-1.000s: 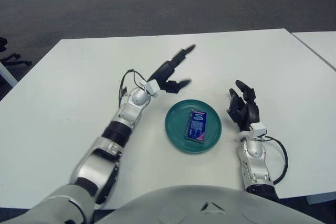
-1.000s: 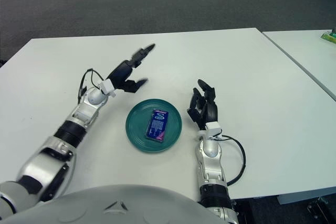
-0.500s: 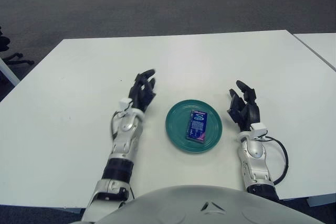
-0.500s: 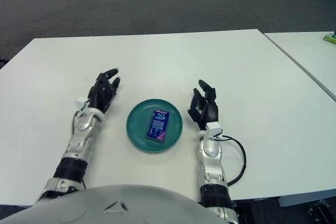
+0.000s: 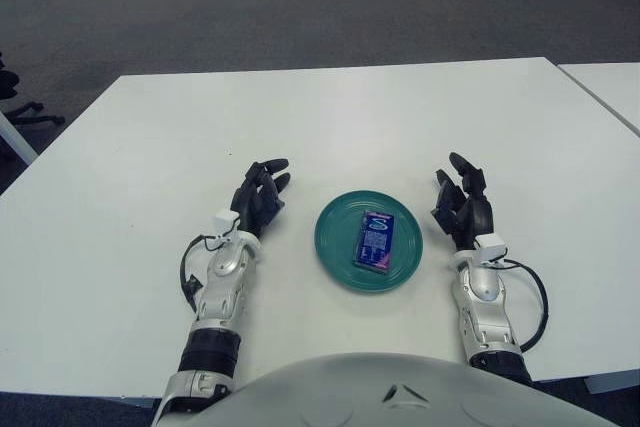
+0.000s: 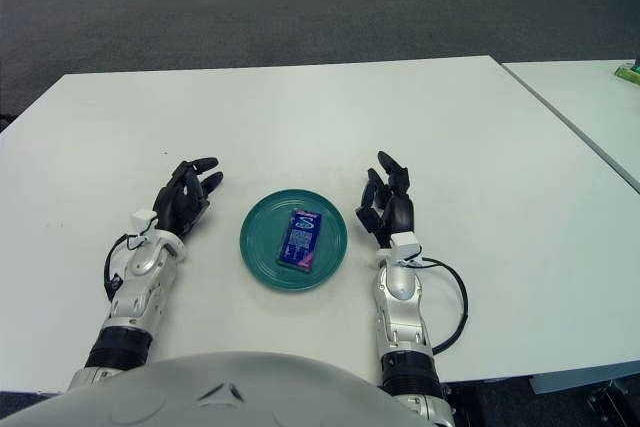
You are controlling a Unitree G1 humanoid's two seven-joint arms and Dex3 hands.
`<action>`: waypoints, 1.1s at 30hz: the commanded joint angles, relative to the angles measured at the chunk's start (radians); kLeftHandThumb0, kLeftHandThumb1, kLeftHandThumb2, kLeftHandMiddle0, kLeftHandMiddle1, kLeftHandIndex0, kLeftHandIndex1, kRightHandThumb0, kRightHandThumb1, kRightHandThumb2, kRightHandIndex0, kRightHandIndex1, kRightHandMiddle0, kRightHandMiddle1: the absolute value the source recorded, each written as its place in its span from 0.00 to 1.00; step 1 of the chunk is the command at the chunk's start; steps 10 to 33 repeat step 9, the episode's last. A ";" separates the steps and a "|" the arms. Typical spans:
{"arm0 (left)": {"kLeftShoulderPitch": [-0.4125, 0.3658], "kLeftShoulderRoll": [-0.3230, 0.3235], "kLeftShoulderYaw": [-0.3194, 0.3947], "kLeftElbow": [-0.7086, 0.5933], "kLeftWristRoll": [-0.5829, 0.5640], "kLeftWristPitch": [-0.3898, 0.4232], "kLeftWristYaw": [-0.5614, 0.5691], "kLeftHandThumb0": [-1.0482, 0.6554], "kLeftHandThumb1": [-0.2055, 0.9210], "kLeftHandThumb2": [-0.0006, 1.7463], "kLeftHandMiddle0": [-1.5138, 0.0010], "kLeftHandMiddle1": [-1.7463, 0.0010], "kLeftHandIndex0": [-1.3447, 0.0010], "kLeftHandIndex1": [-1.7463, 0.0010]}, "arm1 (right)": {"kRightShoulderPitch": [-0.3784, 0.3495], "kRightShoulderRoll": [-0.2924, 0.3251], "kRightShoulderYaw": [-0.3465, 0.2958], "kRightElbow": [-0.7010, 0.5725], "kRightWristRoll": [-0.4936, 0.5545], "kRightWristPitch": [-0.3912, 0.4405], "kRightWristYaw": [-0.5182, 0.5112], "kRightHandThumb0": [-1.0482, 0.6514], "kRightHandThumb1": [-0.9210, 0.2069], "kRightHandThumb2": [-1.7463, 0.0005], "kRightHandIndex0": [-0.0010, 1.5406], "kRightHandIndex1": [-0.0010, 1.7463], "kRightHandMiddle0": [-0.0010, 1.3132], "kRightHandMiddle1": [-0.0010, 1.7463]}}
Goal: Put the gum into the plate.
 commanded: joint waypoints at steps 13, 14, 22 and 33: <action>0.016 0.000 0.017 0.202 0.034 -0.059 -0.022 0.14 1.00 0.52 0.74 0.60 0.75 0.37 | 0.074 -0.018 -0.022 0.182 0.018 0.137 0.012 0.18 0.00 0.47 0.24 0.01 0.00 0.34; 0.016 0.000 0.017 0.202 0.034 -0.059 -0.022 0.14 1.00 0.52 0.74 0.60 0.75 0.37 | 0.074 -0.018 -0.022 0.182 0.018 0.137 0.012 0.18 0.00 0.47 0.24 0.01 0.00 0.34; 0.016 0.000 0.017 0.202 0.034 -0.059 -0.022 0.14 1.00 0.52 0.74 0.60 0.75 0.37 | 0.074 -0.018 -0.022 0.182 0.018 0.137 0.012 0.18 0.00 0.47 0.24 0.01 0.00 0.34; 0.016 0.000 0.017 0.202 0.034 -0.059 -0.022 0.14 1.00 0.52 0.74 0.60 0.75 0.37 | 0.074 -0.018 -0.022 0.182 0.018 0.137 0.012 0.18 0.00 0.47 0.24 0.01 0.00 0.34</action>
